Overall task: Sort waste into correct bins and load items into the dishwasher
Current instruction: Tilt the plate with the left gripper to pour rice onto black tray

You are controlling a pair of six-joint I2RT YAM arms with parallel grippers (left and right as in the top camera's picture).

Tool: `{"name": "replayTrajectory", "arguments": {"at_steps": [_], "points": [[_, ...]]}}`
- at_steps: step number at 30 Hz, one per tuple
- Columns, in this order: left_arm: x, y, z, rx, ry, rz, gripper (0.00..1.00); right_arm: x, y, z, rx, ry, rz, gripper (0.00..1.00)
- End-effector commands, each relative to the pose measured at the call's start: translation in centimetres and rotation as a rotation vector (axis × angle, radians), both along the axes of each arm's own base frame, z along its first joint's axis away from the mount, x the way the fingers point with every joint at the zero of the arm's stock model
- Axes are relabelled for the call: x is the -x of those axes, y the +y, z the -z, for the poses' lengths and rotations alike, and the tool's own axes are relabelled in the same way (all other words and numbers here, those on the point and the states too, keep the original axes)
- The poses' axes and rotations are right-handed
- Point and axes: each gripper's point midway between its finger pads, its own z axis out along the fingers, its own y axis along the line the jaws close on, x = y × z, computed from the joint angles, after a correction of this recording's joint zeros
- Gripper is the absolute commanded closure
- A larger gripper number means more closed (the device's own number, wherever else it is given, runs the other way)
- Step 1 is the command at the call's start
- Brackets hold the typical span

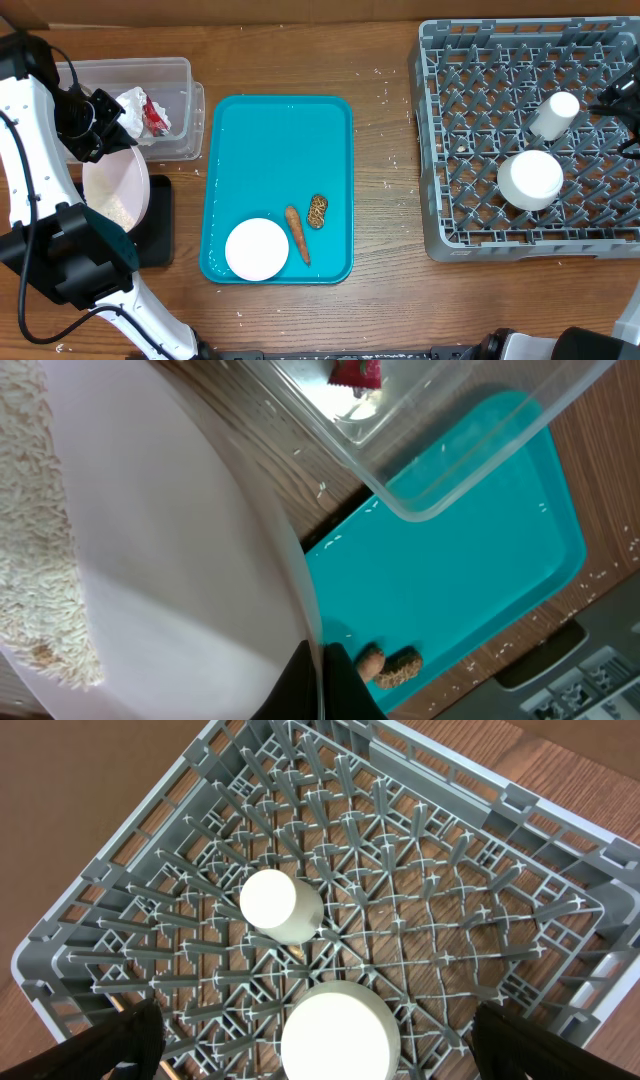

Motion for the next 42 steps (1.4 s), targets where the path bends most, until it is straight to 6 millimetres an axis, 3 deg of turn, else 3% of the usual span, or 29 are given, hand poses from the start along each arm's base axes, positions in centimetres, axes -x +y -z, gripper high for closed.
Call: {"name": "replayTrajectory", "arguments": {"at_steps": [1, 13, 19, 26, 38, 40, 42], "points": [[0.1, -0.3, -1.7, 0.013, -0.067, 0.04, 0.96, 0.1, -0.2, -0.5, 0.017, -0.009, 0.004, 0.0], [0.3, -0.5, 0.3, 0.173, -0.117, 0.05, 0.96, 0.1, -0.2, -0.5, 0.017, -0.009, 0.004, 0.0], [-0.3, -1.5, -0.9, 0.277, -0.198, 0.07, 0.96, 0.1, -0.2, -0.5, 0.017, -0.009, 0.004, 0.0], [0.8, -0.6, -1.5, 0.327, -0.204, 0.042, 0.95, 0.1, -0.2, -0.5, 0.017, -0.009, 0.004, 0.0], [1.8, 2.5, -3.1, 0.405, -0.336, -0.005, 0.96, 0.1, -0.2, -0.5, 0.017, -0.009, 0.004, 0.0], [1.5, 3.8, -2.5, 0.366, -0.339, -0.033, 0.96, 0.1, -0.2, -0.5, 0.017, -0.009, 0.004, 0.0], [2.2, 3.6, -2.5, 0.392, -0.315, -0.044, 0.96, 0.1, -0.2, -0.5, 0.017, -0.009, 0.004, 0.0]]}}
